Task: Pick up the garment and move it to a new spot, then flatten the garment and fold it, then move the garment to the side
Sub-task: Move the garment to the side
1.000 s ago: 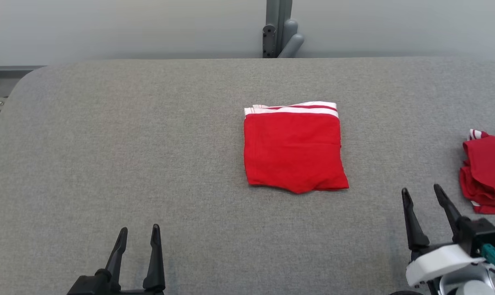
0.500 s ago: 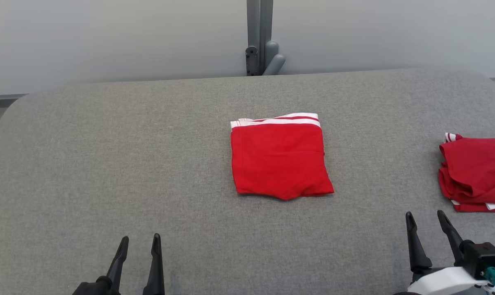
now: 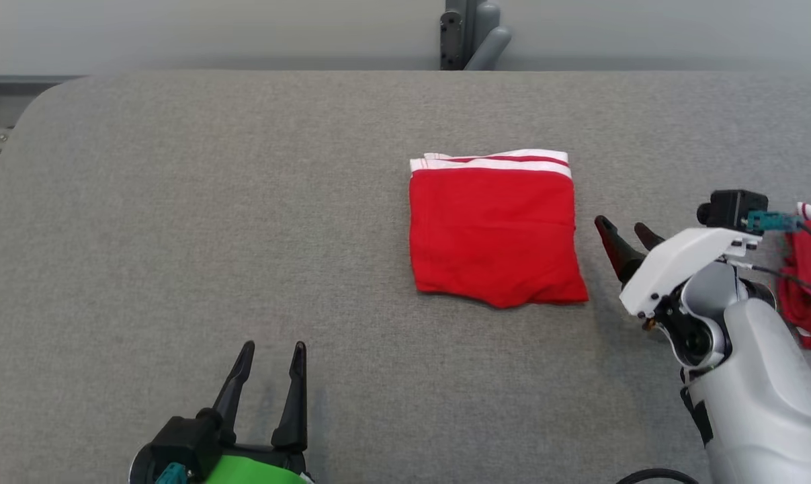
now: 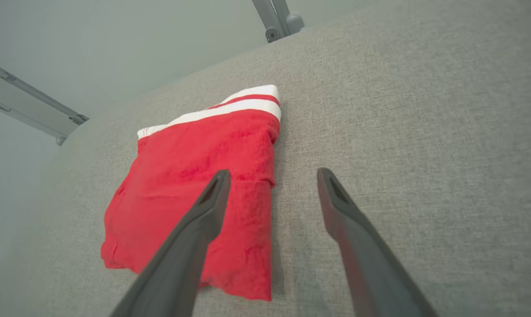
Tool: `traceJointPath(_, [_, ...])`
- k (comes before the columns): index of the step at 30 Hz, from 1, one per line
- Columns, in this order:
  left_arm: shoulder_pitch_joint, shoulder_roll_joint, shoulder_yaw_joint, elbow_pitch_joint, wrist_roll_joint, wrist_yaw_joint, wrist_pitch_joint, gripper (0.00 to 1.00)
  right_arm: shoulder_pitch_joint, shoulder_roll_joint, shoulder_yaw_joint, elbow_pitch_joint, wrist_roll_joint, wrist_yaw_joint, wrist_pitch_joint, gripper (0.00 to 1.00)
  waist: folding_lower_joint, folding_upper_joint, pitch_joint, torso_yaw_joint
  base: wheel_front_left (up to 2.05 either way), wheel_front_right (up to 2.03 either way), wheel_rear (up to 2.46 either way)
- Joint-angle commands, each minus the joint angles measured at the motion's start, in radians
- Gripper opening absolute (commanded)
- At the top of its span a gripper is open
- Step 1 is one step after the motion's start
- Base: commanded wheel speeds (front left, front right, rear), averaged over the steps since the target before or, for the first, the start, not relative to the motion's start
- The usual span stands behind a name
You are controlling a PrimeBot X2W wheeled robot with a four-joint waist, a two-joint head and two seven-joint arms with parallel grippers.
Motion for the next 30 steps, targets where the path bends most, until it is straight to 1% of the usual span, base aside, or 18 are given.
traceJointPath(1, [-0.016, 0.003, -0.002, 0.007, -0.007, 0.003, -0.003, 1.00, -0.034, -0.004, -0.005, 0.032, 0.017, 0.000, 0.021, 1.00, 0.0000, 0.0000, 0.052, 0.065, 0.00, 0.00, 0.00])
traceJointPath(4, [-0.034, 0.003, -0.011, 0.012, -0.016, 0.006, -0.003, 1.00, -0.098, -0.001, -0.014, 0.119, 0.032, 0.000, 0.060, 1.00, 0.0000, 0.0000, 0.065, 0.093, 0.00, 0.00, 0.00])
traceJointPath(5, [-0.041, 0.003, -0.019, 0.013, -0.021, 0.008, -0.003, 1.00, -0.137, 0.001, -0.025, 0.177, 0.029, 0.000, 0.071, 1.00, 0.0000, 0.0000, 0.071, 0.107, 0.00, 0.00, 0.00])
traceJointPath(8, [-0.045, 0.003, -0.030, 0.014, -0.028, 0.010, -0.003, 1.00, -0.186, 0.002, -0.039, 0.264, 0.005, 0.000, 0.071, 1.00, 0.0000, 0.0000, 0.079, 0.122, 0.00, 0.00, 0.00])
traceJointPath(9, [-0.045, 0.003, -0.030, 0.014, -0.028, 0.010, -0.003, 1.00, -0.186, 0.002, -0.039, 0.264, 0.005, 0.000, 0.071, 1.00, 0.0000, 0.0000, 0.079, 0.122, 0.00, 0.00, 0.00])
traceJointPath(15, [-0.064, 0.003, -0.048, 0.017, -0.037, 0.017, -0.003, 1.00, -0.259, 0.019, -0.081, 0.418, 0.027, 0.000, 0.075, 1.00, 0.0000, 0.0000, 0.093, 0.139, 0.00, 0.00, 0.00])
traceJointPath(16, [-0.068, 0.003, -0.053, 0.015, -0.038, 0.018, -0.003, 1.00, -0.266, 0.021, -0.083, 0.438, 0.028, 0.000, 0.069, 0.49, 0.0000, 0.0000, 0.096, 0.139, 0.00, 0.00, 0.00])
traceJointPath(17, [-0.070, 0.003, -0.056, 0.014, -0.039, 0.019, -0.003, 1.00, -0.274, 0.023, -0.087, 0.454, 0.032, 0.000, 0.058, 0.00, 0.0000, 0.0000, 0.098, 0.138, 0.00, 0.00, 0.00])
traceJointPath(19, [-0.075, 0.003, -0.060, 0.011, -0.040, 0.022, -0.003, 1.00, -0.291, 0.028, -0.086, 0.469, 0.052, 0.000, 0.045, 0.00, 0.0000, 0.0000, 0.104, 0.128, 0.00, 0.00, 0.00])
traceJointPath(22, [-0.072, 0.003, -0.052, 0.007, -0.037, 0.027, -0.003, 1.00, -0.304, 0.031, -0.052, 0.448, 0.090, 0.000, 0.025, 0.00, 0.0000, 0.0000, 0.103, 0.098, 0.00, 0.00, 0.00])
traceJointPath(26, [-0.050, 0.003, -0.034, 0.002, -0.026, 0.025, -0.003, 1.00, -0.272, 0.026, 0.021, 0.373, 0.157, 0.000, 0.025, 0.00, 0.0000, 0.0000, 0.092, 0.025, 0.00, 0.00, 0.00])
traceJointPath(30, [-0.034, 0.003, -0.026, -0.008, -0.021, 0.022, -0.003, 1.00, -0.217, -0.019, 0.098, 0.270, 0.208, 0.000, 0.041, 0.00, 0.0000, 0.0000, 0.077, -0.069, 0.00, 0.00, 0.00])
